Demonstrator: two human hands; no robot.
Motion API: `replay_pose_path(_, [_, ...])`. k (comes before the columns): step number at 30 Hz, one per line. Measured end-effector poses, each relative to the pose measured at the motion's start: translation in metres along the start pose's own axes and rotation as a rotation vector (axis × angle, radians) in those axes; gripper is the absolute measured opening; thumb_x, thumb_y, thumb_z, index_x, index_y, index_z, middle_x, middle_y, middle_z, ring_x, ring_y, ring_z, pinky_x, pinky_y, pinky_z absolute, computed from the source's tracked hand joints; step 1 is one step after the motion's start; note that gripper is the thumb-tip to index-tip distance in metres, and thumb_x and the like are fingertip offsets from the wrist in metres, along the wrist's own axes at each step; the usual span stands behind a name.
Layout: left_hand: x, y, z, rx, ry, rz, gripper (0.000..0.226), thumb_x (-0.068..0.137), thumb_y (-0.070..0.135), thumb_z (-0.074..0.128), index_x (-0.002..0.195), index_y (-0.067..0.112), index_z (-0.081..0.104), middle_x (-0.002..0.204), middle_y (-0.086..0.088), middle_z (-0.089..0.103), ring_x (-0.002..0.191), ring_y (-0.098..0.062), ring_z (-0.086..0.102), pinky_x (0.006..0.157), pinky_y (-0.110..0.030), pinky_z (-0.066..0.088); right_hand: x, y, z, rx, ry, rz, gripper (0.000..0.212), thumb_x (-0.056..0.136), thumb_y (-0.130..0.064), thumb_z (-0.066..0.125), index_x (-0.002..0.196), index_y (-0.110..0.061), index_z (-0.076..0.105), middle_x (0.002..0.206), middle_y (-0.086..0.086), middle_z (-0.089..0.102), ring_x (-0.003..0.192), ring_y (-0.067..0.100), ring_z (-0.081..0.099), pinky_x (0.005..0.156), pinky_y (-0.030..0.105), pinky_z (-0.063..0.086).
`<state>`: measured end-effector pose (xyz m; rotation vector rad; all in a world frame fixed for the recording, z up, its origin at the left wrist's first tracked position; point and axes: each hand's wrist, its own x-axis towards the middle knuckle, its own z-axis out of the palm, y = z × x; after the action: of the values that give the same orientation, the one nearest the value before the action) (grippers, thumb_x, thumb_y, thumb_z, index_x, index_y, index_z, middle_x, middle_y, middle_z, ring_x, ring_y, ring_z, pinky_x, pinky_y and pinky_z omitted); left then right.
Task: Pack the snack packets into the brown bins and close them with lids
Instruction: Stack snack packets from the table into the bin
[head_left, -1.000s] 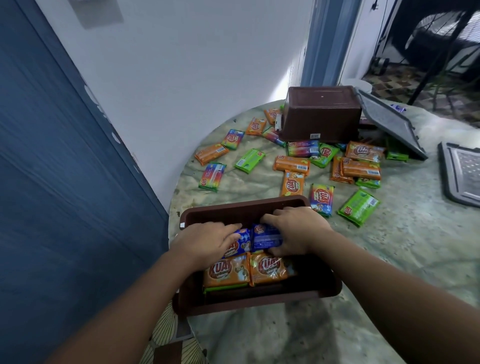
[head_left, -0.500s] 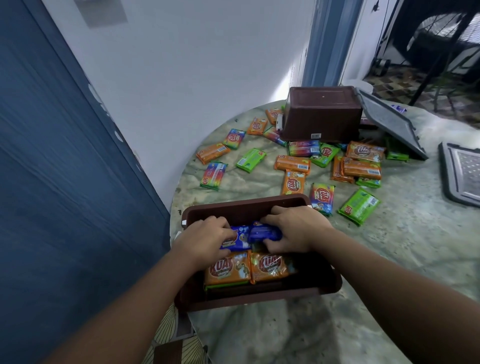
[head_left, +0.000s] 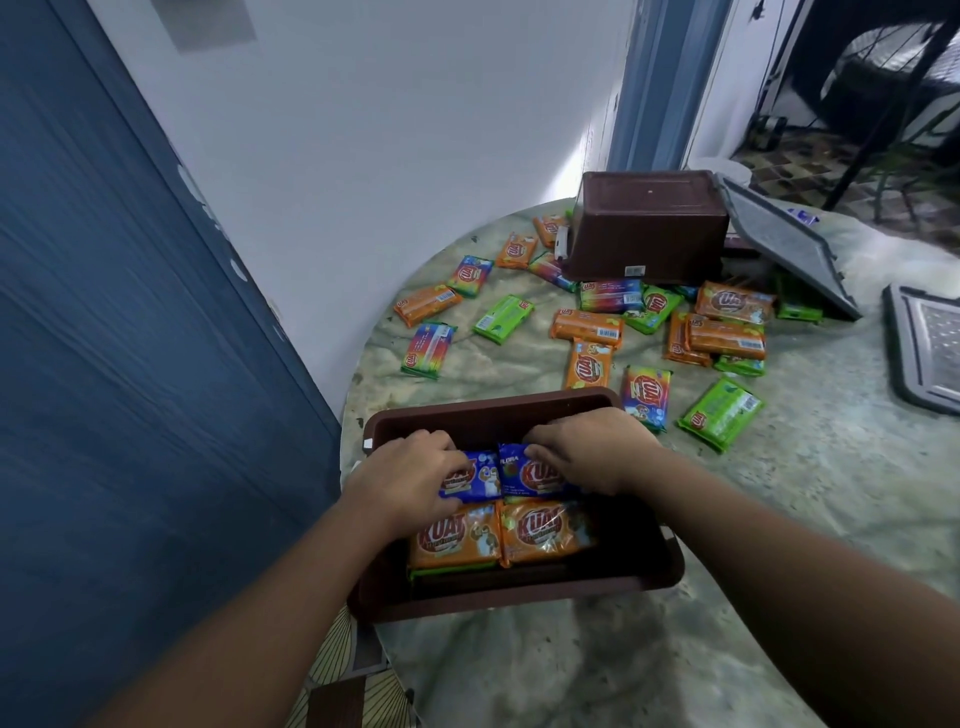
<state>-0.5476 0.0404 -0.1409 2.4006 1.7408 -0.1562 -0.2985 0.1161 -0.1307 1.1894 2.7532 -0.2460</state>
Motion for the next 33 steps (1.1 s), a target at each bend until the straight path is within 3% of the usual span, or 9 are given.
replay_pose_path(5, [0.000, 0.001, -0.001, -0.001, 0.001, -0.002, 0.056, 0.091, 0.053, 0.064, 0.143, 0.034, 0.052, 0.135, 0.011, 0.051, 0.119, -0.011, 0.048, 0.094, -0.034, 0.047, -0.002, 0.000, 0.004, -0.049, 0.024, -0.041, 0.063, 0.092, -0.067, 0.057, 0.143, -0.036, 0.037, 0.129, -0.007, 0.062, 0.104, 0.020, 0.065, 0.073, 0.038, 0.053])
replay_pose_path(9, [0.000, 0.001, -0.002, 0.010, -0.006, -0.002, 0.057, 0.092, 0.054, 0.063, 0.144, 0.033, 0.051, 0.135, 0.011, 0.051, 0.119, -0.011, 0.048, 0.095, -0.034, 0.046, -0.002, -0.001, 0.004, -0.099, -0.015, -0.073, 0.077, 0.084, -0.064, 0.070, 0.147, -0.035, 0.036, 0.135, -0.004, 0.056, 0.120, 0.021, 0.057, 0.090, 0.039, 0.050])
replay_pose_path(18, [-0.002, 0.000, -0.001, 0.040, 0.015, 0.011, 0.058, 0.093, 0.058, 0.061, 0.144, 0.031, 0.054, 0.134, 0.009, 0.052, 0.118, -0.012, 0.048, 0.094, -0.033, 0.045, -0.002, 0.000, 0.007, -0.234, -0.048, -0.116, 0.072, 0.095, -0.065, 0.049, 0.158, -0.034, 0.034, 0.137, 0.001, 0.047, 0.118, 0.024, 0.050, 0.095, 0.040, 0.046])
replay_pose_path(20, [-0.003, 0.001, 0.000, -0.012, 0.088, 0.010, 0.059, 0.091, 0.065, 0.057, 0.137, 0.029, 0.060, 0.126, 0.009, 0.055, 0.112, -0.011, 0.048, 0.092, -0.033, 0.047, -0.004, -0.002, 0.006, -0.159, 0.013, -0.102, 0.068, 0.094, -0.068, 0.045, 0.153, -0.034, 0.044, 0.129, -0.001, 0.050, 0.116, 0.022, 0.051, 0.094, 0.038, 0.045])
replay_pose_path(22, [-0.006, 0.001, 0.003, -0.068, 0.241, -0.002, 0.059, 0.089, 0.067, 0.054, 0.128, 0.025, 0.065, 0.115, 0.008, 0.055, 0.107, -0.011, 0.048, 0.090, -0.035, 0.049, -0.009, -0.004, 0.004, -0.069, 0.192, -0.065, 0.062, 0.094, -0.070, 0.042, 0.138, -0.031, 0.058, 0.118, -0.001, 0.052, 0.110, 0.020, 0.051, 0.091, 0.037, 0.044])
replay_pose_path(25, [-0.009, 0.000, 0.005, -0.020, 0.529, -0.143, 0.052, 0.089, 0.058, 0.061, 0.123, 0.018, 0.062, 0.111, 0.002, 0.050, 0.102, -0.017, 0.046, 0.084, -0.037, 0.050, -0.016, -0.001, 0.007, -0.052, 0.481, 0.155, 0.054, 0.093, -0.063, 0.050, 0.129, -0.023, 0.056, 0.115, 0.003, 0.049, 0.105, 0.023, 0.046, 0.089, 0.039, 0.043])
replay_pose_path(27, [-0.009, 0.000, 0.005, -0.009, 0.628, -0.335, 0.057, 0.087, 0.057, 0.067, 0.124, 0.014, 0.057, 0.115, -0.006, 0.049, 0.104, -0.023, 0.045, 0.085, -0.038, 0.049, -0.016, 0.002, 0.010, 0.064, 0.516, 0.370, 0.060, 0.092, -0.057, 0.059, 0.137, -0.020, 0.049, 0.123, 0.010, 0.049, 0.110, 0.029, 0.048, 0.093, 0.042, 0.045])
replay_pose_path(30, [-0.004, -0.004, 0.005, -0.187, 0.542, -0.645, 0.075, 0.084, 0.068, 0.064, 0.131, 0.011, 0.048, 0.125, -0.015, 0.048, 0.113, -0.031, 0.045, 0.087, -0.042, 0.049, -0.012, 0.008, 0.009, 0.345, 0.308, 0.556, 0.061, 0.095, -0.059, 0.059, 0.142, -0.025, 0.041, 0.132, 0.009, 0.049, 0.111, 0.031, 0.058, 0.086, 0.044, 0.055])
replay_pose_path(33, [0.003, -0.014, 0.010, -0.374, 0.377, -0.714, 0.075, 0.086, 0.076, 0.053, 0.129, 0.016, 0.044, 0.123, -0.012, 0.052, 0.106, -0.030, 0.057, 0.078, -0.044, 0.055, -0.010, 0.009, 0.007, 0.402, 0.248, 0.567, 0.050, 0.094, -0.062, 0.058, 0.131, -0.029, 0.045, 0.127, 0.006, 0.050, 0.099, 0.028, 0.062, 0.072, 0.040, 0.057])
